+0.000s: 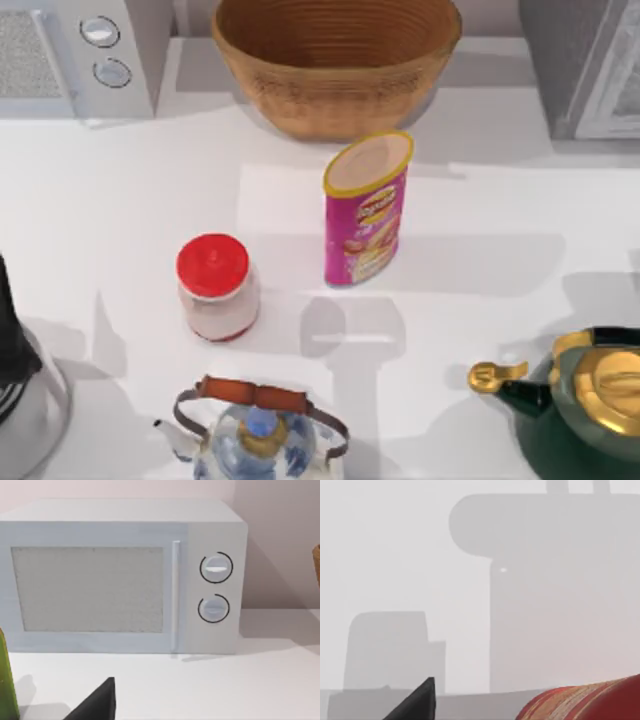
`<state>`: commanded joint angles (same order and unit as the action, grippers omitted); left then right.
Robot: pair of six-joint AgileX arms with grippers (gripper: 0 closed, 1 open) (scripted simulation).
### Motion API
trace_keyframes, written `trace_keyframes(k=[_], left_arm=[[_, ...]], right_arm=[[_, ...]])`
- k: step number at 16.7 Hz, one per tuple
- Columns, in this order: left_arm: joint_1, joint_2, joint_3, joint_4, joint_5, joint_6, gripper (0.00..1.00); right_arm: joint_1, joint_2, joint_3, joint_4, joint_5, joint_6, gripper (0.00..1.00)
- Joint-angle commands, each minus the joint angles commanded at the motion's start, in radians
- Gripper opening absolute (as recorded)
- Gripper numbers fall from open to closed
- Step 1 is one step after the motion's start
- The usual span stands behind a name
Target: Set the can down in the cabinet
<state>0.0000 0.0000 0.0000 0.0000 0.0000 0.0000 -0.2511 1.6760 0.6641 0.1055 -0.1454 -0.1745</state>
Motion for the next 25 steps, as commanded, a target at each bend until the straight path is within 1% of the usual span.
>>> trace_keyframes(k=[5,18,19,25], left_arm=[[0.000,0.000,0.000,0.000,0.000,0.000,1.00],[0.000,0.000,0.000,0.000,0.000,0.000,1.00],[0.000,0.000,0.000,0.000,0.000,0.000,1.00],[0.000,0.000,0.000,0.000,0.000,0.000,1.00]], right_arm=[[0.000,0.013,-0.002,0.014,0.000,0.000,1.00],[0.000,0.013,-0.002,0.014,0.000,0.000,0.02],[0.000,0.013,-0.002,0.014,0.000,0.000,0.00],[0.000,0.013,-0.002,0.014,0.000,0.000,0.00]])
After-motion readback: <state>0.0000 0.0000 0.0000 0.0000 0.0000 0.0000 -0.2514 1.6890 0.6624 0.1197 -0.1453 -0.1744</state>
